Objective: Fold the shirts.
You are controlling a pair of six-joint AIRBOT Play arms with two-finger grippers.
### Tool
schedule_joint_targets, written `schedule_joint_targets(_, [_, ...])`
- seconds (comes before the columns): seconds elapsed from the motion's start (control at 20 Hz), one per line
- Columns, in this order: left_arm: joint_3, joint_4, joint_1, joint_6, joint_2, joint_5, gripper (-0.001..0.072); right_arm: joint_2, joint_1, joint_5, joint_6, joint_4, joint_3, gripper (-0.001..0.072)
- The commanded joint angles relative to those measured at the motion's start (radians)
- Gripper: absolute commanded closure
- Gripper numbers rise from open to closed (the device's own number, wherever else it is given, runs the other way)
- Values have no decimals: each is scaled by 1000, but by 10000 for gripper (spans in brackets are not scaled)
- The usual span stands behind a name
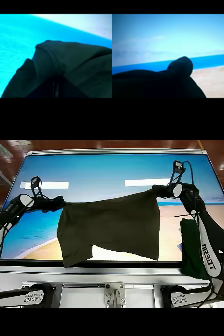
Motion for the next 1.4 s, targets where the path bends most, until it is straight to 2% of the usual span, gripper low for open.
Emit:
schedule_joint_targets(0.0, [5,-118,1,-3,-90,-38,396,-39,10,63,7,89,0,434])
schedule_joint_targets(0.05, [10,-115,18,-3,-87,-97,68,-21,8,105,5,97,0,135])
schedule_joint_targets(0.1, [26,-92,51,-1,-79,-184,47,15,-6,174,-27,72,0,55])
schedule_joint_targets(0.15, [53,-34,97,0,-69,-292,49,58,-25,255,-66,8,0,56])
schedule_joint_targets(0.25, [97,82,209,10,-41,-495,57,151,-82,483,-87,-222,0,60])
schedule_joint_targets(0.3, [100,98,267,39,-24,-574,57,190,-128,617,-91,-310,-3,124])
schedule_joint_targets(0.35, [94,94,323,76,-14,-653,57,218,-183,718,-126,-319,-19,157])
schedule_joint_targets(0.45, [46,92,395,131,-15,-749,55,272,-324,827,-212,-157,-113,156])
schedule_joint_targets(0.6, [-105,-14,433,220,-19,-696,54,330,-502,830,-291,220,-318,155])
schedule_joint_targets(0.7, [-179,-64,433,223,-28,-605,54,335,-545,816,-326,356,-401,155])
schedule_joint_targets(0.8, [-212,-127,433,238,-57,-541,54,335,-544,795,-335,393,-434,155])
schedule_joint_targets(0.95, [-213,-259,429,293,-109,-513,55,335,-544,779,-335,418,-436,155])
schedule_joint_targets(1.1, [-213,-288,389,300,-148,-475,56,335,-544,777,-334,425,-436,155])
schedule_joint_targets(1.15, [-213,-288,369,300,-155,-449,66,335,-544,778,-334,425,-436,155])
schedule_joint_targets(1.2, [-213,-291,348,298,-157,-417,138,335,-544,780,-334,425,-436,155])
schedule_joint_targets(1.3, [-213,-301,320,264,-157,-356,350,335,-544,782,-331,419,-436,155])
schedule_joint_targets(1.35, [-212,-314,315,263,-157,-351,507,335,-544,792,-327,396,-436,153])
